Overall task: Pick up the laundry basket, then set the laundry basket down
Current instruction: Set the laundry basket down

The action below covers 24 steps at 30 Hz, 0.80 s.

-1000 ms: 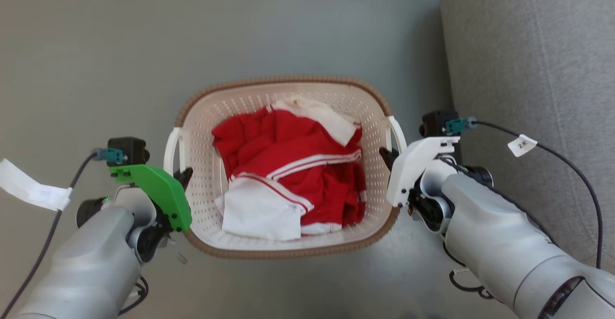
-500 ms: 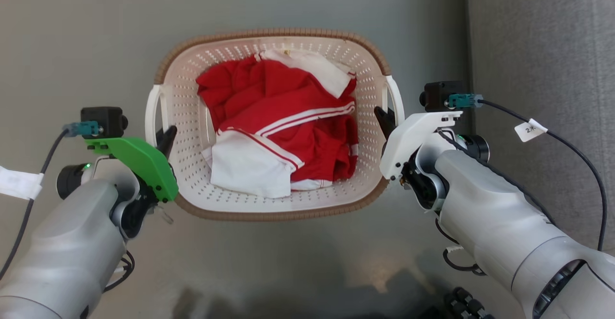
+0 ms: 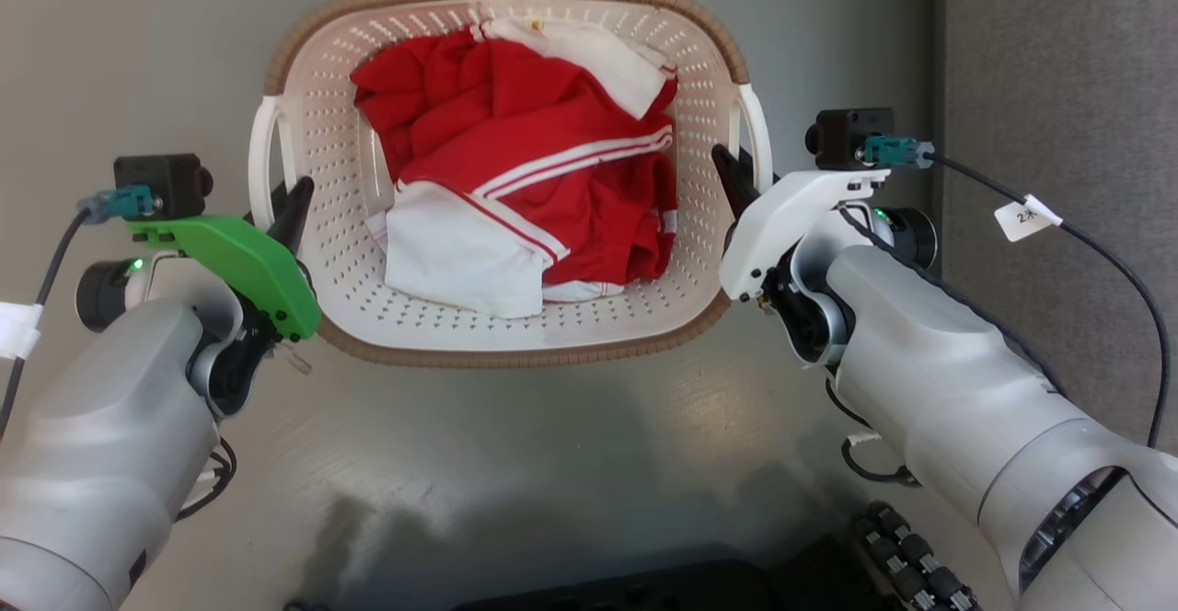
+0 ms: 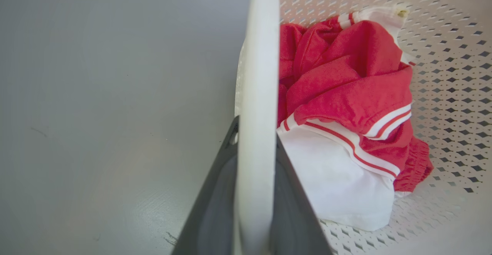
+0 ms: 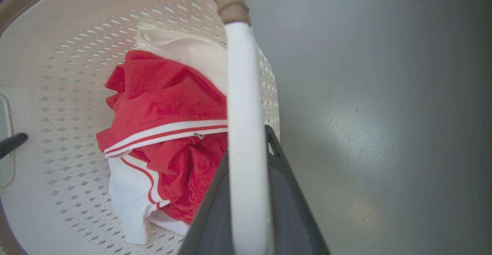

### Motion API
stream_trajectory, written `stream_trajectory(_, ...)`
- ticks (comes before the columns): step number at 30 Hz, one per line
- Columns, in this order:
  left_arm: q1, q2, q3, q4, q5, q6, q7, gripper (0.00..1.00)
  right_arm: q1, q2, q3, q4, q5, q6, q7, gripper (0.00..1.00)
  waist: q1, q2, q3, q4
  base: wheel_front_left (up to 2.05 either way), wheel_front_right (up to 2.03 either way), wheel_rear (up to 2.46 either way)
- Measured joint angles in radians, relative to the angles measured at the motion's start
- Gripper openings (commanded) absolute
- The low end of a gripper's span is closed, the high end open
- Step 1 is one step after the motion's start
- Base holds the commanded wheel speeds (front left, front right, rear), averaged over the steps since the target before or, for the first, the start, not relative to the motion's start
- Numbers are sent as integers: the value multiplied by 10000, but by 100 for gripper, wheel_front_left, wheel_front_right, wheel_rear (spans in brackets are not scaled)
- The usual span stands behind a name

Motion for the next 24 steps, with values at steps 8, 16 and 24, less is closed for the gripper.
stream_trajectory(8,-154,17,-77,-19,84,0,-178,0,-129,-8,-8,-21,52,-75,-98,0,0,0,565,75,0,0,0)
stream_trajectory(16,-352,48,-104,-27,92,0,-343,0,-385,-10,-10,-13,58,-127,-173,0,-1,0,927,138,0,0,0)
stream_trajectory(24,-384,46,-105,-59,73,-2,-441,100,-394,-4,-71,61,169,-171,-186,70,-1,0,1023,152,0,0,0)
